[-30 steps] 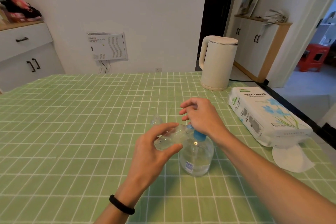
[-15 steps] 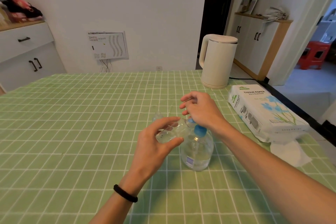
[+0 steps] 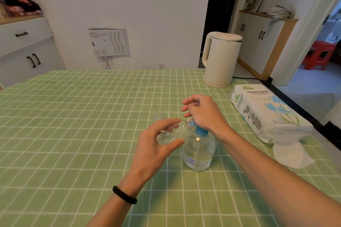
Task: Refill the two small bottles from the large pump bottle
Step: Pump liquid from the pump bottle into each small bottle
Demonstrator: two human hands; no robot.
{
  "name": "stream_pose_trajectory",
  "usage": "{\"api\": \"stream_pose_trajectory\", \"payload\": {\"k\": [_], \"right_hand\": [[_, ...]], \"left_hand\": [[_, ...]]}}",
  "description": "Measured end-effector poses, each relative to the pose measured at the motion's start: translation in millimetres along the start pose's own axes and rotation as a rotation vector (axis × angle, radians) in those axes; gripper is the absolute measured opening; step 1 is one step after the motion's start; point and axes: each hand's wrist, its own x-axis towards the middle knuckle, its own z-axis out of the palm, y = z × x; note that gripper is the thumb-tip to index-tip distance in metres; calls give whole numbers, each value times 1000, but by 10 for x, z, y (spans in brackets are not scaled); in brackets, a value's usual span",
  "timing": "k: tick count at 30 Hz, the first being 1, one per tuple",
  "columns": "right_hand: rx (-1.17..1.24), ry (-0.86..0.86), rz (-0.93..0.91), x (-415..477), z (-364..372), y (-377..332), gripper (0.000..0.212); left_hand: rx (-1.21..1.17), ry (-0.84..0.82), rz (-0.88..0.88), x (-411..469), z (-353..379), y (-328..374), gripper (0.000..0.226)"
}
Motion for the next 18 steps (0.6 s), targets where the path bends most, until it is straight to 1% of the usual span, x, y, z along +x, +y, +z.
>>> {"api": "stream_pose_trajectory", "payload": {"k": [6,10,18], "right_hand": [[-25,-3,-2,5,-12,-31,24],[-79,17,-42,30,-36,-92,20],[-25,-14,1,20,7,13,24]], "left_hand": [[-7,9,5,-5,3,21,50],[-8,19,24,14,-8,38,49],[-13,17,14,-12,13,-31,49]]}}
